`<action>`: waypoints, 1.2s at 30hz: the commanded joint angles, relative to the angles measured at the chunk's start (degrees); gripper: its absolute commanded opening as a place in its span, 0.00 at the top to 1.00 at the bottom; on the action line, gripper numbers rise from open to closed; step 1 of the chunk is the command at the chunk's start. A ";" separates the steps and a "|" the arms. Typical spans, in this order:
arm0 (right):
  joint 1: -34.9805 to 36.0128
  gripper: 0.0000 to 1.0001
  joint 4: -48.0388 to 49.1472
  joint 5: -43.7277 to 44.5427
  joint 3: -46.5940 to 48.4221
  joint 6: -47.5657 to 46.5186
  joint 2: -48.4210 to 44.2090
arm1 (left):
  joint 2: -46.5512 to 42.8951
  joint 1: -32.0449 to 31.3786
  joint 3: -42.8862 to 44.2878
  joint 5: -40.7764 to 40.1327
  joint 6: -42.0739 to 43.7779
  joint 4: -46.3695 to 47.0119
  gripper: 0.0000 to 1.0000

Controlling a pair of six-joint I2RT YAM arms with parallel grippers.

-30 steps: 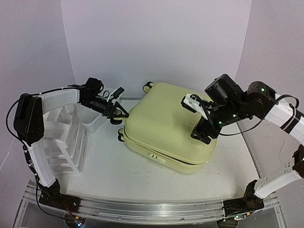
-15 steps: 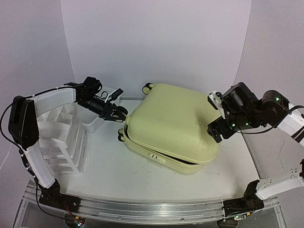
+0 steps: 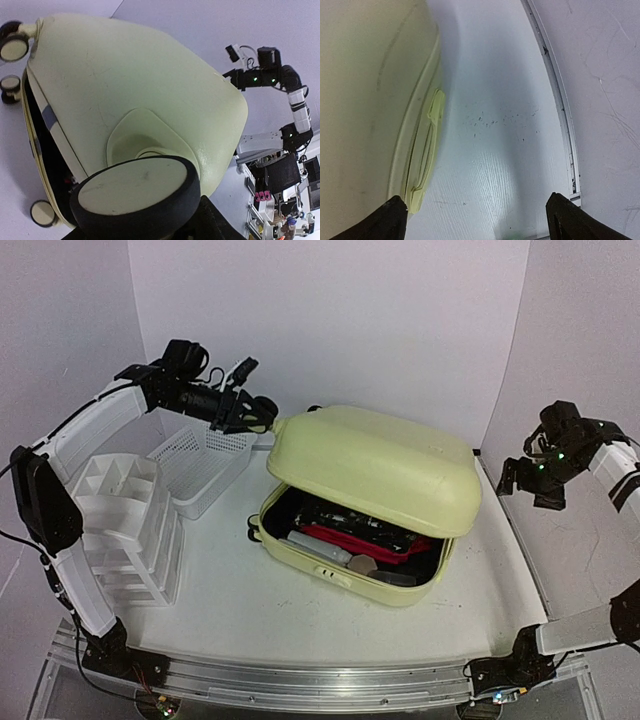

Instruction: Open, take out, and arrange the luggage

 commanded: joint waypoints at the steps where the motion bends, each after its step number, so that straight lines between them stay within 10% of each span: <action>1: -5.58 0.02 5.18 -9.27 -3.14 0.70 1.88 | -0.99 -0.69 11.83 1.29 -11.24 11.57 1.00; 18: -5.11 0.04 93.48 -17.86 -47.90 -2.77 -12.29 | 9.07 -0.64 23.75 -9.04 -29.33 28.81 1.00; 36: 5.50 0.43 108.92 0.63 -37.93 -18.94 -0.98 | 16.10 -0.51 31.77 -11.13 -31.58 29.32 1.00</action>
